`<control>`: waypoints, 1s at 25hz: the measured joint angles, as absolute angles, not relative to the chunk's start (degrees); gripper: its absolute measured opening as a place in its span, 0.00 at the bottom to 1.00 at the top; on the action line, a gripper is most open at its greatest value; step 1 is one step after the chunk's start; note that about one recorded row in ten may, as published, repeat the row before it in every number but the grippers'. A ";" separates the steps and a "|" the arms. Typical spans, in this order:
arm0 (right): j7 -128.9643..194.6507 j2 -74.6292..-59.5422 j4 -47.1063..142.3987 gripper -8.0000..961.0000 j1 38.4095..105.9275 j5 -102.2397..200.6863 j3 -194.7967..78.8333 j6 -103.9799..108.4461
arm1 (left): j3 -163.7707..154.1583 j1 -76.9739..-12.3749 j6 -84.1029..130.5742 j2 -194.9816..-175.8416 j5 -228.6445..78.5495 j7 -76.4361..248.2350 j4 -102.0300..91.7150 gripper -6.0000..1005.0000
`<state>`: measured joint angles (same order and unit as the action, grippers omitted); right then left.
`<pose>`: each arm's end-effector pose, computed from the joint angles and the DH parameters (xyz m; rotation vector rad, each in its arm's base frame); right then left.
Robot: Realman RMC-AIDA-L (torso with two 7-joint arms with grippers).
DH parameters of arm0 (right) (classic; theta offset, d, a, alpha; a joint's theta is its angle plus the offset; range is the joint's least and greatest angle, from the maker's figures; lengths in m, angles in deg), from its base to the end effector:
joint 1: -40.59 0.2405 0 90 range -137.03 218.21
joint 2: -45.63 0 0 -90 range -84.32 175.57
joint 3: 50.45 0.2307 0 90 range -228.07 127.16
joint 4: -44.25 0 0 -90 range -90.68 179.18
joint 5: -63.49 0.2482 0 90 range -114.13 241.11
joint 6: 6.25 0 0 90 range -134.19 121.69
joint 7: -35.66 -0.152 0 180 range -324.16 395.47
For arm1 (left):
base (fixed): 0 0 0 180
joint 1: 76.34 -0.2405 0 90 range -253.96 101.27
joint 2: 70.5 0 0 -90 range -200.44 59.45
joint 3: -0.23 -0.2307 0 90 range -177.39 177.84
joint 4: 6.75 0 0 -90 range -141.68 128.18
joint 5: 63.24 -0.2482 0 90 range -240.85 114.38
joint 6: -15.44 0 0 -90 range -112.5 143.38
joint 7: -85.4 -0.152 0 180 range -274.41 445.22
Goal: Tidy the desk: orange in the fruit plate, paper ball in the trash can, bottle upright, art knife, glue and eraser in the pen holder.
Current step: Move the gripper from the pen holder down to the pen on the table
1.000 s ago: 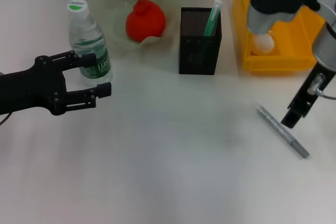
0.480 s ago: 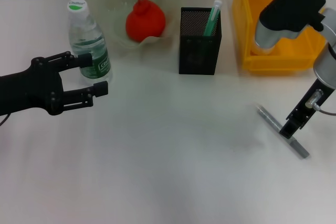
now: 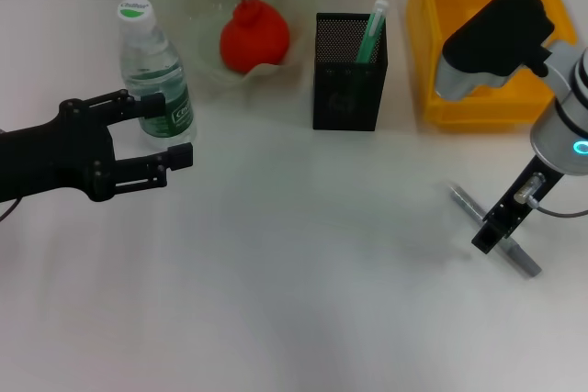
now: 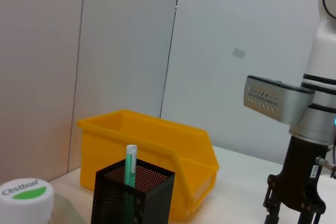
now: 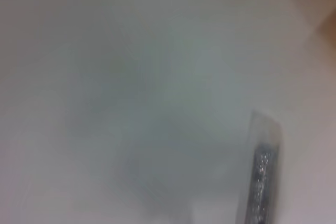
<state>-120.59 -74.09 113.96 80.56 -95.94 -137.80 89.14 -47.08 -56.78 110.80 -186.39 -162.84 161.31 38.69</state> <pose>0.1679 0.3659 -0.0193 -2.4634 1.0057 -0.9266 -0.2759 0.3216 0.0525 -2.6565 -0.4691 -0.8196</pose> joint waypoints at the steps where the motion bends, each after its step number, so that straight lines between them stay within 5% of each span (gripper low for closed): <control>1: -120.96 -74.08 113.85 0.67 80.55 -96.06 -138.39 88.61 | -47.16 -56.74 110.80 -186.42 -162.89 161.30 38.69 0.79; 9: -121.49 -74.02 110.53 0.66 80.78 -96.29 -139.60 85.47 | -47.22 -56.74 110.85 -186.33 -162.91 161.61 38.75 0.79; 19: -121.28 -73.90 110.74 0.23 80.28 -95.92 -139.07 84.11 | -47.05 -56.58 110.83 -186.36 -162.90 161.64 39.14 0.80; 25: -121.12 -73.82 114.88 0.13 79.64 -95.75 -138.99 84.66 | -47.05 -56.41 110.80 -186.23 -162.90 161.42 38.84 0.79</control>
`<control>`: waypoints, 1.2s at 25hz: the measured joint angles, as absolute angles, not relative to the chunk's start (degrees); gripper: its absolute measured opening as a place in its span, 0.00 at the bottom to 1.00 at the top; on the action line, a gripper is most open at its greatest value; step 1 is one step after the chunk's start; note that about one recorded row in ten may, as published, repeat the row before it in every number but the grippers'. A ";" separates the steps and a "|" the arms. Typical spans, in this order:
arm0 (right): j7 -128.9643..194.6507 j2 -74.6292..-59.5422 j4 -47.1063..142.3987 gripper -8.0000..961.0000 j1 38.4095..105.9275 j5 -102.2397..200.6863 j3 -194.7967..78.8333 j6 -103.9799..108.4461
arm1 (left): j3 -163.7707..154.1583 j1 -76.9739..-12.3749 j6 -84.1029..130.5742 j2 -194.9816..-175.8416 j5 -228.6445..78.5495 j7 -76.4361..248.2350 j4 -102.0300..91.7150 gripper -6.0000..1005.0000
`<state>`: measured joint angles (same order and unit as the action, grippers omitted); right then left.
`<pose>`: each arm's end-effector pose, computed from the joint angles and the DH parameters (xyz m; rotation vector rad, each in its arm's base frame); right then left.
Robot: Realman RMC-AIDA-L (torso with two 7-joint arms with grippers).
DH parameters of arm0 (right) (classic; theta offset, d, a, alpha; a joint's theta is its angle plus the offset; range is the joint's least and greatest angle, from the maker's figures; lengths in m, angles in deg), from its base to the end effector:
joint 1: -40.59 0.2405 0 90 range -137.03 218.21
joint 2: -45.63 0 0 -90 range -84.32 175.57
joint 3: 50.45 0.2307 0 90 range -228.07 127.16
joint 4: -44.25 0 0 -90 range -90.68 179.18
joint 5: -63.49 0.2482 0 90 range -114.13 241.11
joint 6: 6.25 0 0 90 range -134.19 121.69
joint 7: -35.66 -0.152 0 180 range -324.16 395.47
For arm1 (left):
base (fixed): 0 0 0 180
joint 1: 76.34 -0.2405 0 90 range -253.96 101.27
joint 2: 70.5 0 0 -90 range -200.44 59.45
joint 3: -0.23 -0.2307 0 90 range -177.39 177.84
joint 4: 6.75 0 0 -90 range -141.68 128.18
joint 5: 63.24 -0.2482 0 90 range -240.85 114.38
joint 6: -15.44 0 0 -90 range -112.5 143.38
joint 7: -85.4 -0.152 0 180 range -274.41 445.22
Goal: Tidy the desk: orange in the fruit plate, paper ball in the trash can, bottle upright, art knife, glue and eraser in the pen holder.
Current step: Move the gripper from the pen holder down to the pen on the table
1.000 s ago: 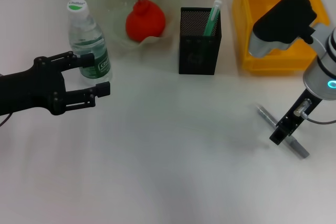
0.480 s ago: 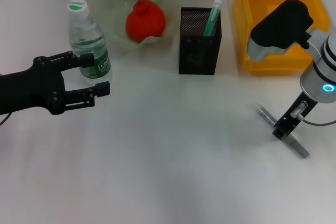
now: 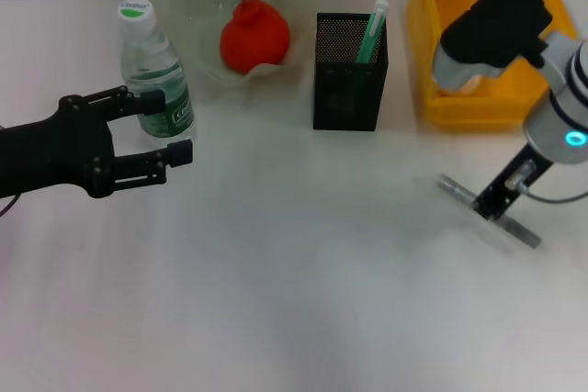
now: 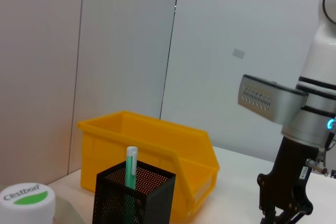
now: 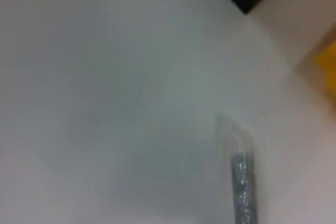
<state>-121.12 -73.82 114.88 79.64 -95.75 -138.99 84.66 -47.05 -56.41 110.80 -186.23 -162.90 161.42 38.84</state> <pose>0.1658 0.3741 -0.0217 -2.4479 0.9569 -0.8483 -0.2741 0.3238 0.0539 -2.6593 -0.4593 -0.8161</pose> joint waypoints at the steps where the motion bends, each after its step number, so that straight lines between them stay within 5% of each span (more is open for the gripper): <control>1: -121.10 -73.80 117.94 0.13 79.13 -95.70 -138.72 85.54 | -47.05 -56.39 110.80 -186.20 -162.90 161.43 38.84 0.79; 12: -119.56 -73.62 138.40 0.10 76.53 -91.45 -133.71 91.17 | -46.90 -56.39 110.61 -186.17 -162.90 161.74 38.85 0.79; 16: -119.56 -73.61 137.86 0.01 77.01 -92.17 -133.70 91.69 | -46.87 -56.52 110.85 -186.13 -162.84 161.99 39.12 0.79; 25: -119.77 -73.76 130.27 0.03 77.18 -95.48 -134.15 91.56 | -46.88 -56.75 110.96 -186.24 -162.88 162.04 38.82 0.79; 30: -119.56 -73.83 126.31 0.23 76.86 -95.13 -134.36 89.46 | -47.01 -56.45 110.98 -186.39 -162.91 162.05 38.78 0.79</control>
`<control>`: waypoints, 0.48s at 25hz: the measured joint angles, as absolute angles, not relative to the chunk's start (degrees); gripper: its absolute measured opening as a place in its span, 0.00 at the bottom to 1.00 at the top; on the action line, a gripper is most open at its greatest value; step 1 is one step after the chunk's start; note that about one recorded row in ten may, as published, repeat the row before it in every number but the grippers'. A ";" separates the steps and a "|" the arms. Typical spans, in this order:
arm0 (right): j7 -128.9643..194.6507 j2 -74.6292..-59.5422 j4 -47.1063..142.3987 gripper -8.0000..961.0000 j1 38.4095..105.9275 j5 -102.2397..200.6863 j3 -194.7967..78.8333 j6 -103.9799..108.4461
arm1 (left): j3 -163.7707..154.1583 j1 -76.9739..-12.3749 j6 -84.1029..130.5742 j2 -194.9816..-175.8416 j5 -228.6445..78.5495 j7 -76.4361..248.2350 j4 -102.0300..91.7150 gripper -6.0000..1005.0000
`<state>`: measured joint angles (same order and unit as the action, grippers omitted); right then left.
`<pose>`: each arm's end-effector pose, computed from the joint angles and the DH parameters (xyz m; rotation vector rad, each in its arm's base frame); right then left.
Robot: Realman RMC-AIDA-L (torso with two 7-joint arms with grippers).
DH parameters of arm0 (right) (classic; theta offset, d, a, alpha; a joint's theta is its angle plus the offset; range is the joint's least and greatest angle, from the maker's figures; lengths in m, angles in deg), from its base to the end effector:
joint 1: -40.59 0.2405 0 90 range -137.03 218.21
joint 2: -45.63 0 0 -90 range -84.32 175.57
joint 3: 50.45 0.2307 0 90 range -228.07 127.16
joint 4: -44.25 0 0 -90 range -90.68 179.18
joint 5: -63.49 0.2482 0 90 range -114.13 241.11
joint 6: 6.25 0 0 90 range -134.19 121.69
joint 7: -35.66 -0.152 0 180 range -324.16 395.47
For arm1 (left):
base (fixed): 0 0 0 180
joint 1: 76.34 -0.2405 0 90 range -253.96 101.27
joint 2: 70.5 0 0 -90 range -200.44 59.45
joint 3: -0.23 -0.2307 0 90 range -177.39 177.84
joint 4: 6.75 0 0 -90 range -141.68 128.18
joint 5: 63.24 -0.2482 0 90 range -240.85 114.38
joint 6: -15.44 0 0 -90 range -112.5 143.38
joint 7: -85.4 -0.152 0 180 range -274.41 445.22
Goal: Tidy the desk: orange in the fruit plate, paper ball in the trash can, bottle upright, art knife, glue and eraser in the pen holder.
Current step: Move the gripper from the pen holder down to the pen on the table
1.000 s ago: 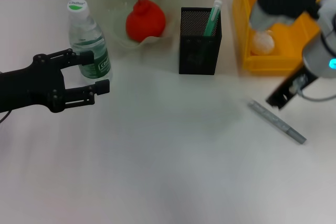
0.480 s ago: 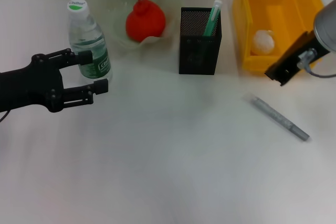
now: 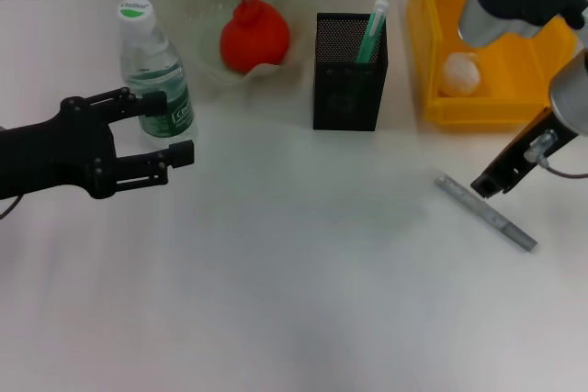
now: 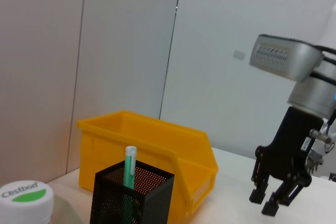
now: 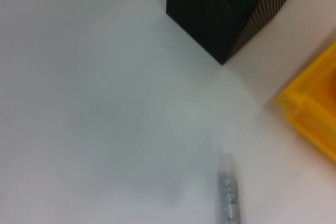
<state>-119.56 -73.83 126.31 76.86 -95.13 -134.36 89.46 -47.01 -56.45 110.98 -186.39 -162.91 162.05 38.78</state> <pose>0.1418 0.3720 0.0144 -2.4520 0.9248 -0.7108 -0.2738 0.3230 0.0528 -2.6607 -0.4769 -0.8256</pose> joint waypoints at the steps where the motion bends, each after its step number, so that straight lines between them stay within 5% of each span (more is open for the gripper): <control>1: -119.43 -73.88 124.84 0.26 76.76 -95.01 -134.49 88.35 | -47.09 -56.41 110.99 -186.40 -162.91 162.05 38.78 0.79; 12: -118.89 -73.90 118.54 0.48 76.29 -93.76 -136.56 83.44 | -47.05 -56.97 110.99 -186.59 -162.91 162.04 38.78 0.80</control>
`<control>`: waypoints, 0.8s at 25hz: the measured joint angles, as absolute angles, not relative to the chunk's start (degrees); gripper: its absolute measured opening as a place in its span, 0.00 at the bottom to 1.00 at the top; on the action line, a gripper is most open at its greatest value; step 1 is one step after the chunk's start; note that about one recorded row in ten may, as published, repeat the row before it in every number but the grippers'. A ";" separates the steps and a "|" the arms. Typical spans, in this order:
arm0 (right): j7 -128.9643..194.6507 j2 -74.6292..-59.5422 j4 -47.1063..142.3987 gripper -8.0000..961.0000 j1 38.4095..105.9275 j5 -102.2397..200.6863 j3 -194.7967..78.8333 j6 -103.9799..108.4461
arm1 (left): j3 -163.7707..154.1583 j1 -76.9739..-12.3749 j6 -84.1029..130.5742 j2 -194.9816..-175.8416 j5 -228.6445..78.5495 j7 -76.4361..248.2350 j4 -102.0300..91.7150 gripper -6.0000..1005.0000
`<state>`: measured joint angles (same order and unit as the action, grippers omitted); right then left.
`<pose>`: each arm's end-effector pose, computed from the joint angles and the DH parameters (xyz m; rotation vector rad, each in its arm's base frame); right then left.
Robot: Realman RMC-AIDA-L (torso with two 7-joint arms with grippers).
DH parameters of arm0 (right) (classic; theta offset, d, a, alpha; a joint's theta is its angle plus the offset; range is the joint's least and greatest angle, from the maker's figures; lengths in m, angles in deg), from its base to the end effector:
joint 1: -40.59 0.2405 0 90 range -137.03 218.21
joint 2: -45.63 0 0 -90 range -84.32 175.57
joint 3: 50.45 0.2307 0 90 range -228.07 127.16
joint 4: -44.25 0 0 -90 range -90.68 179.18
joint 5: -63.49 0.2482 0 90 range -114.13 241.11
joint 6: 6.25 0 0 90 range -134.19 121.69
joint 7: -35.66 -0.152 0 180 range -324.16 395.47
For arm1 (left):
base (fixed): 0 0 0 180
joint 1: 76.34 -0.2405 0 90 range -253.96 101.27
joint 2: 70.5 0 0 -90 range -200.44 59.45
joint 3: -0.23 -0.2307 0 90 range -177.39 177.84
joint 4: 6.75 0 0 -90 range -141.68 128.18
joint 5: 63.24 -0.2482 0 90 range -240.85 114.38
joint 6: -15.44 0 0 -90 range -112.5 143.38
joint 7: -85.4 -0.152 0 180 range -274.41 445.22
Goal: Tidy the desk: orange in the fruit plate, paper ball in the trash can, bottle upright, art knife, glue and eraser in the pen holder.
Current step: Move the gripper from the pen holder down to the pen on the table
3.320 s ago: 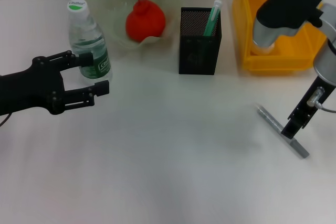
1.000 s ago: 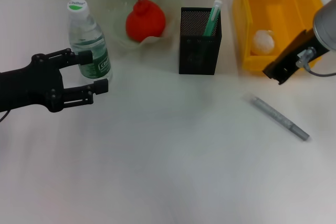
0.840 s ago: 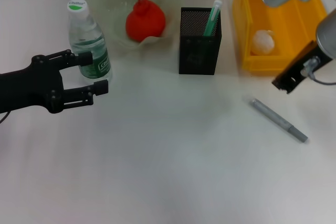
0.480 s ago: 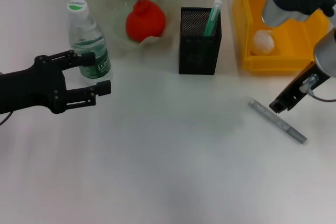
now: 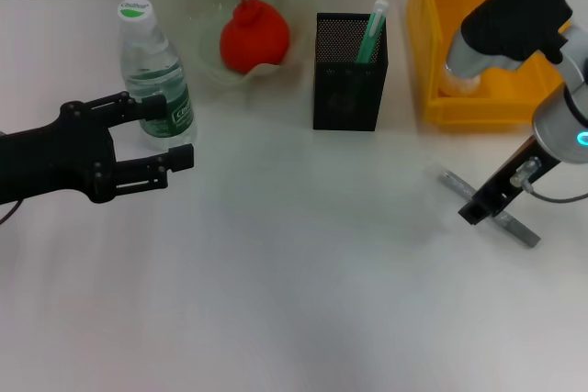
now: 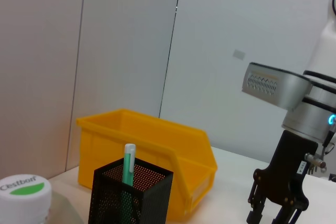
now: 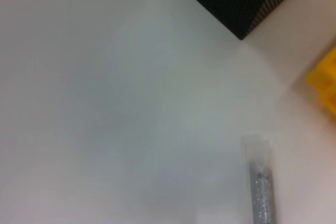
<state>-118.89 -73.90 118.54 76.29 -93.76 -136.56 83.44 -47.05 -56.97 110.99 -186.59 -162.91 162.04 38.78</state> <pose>0.1682 0.3737 -0.0121 -2.4703 0.9686 -0.7348 -0.2760 0.3202 0.0514 -2.6575 -0.4896 -0.8273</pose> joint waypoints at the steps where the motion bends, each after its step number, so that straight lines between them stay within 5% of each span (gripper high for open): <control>1: -118.88 -73.91 117.99 0.49 76.29 -93.76 -136.66 83.08 | -47.05 -56.97 110.99 -186.59 -162.91 162.04 38.78 0.80; 18: -116.84 -73.70 114.04 0.49 75.60 -93.90 -136.58 78.94 | -47.22 -57.04 110.95 -186.77 -162.90 162.04 38.78 0.79; 20: -116.39 -73.71 113.44 0.42 75.58 -93.78 -136.19 78.77 | -47.14 -57.03 110.99 -186.78 -162.90 162.04 38.78 0.79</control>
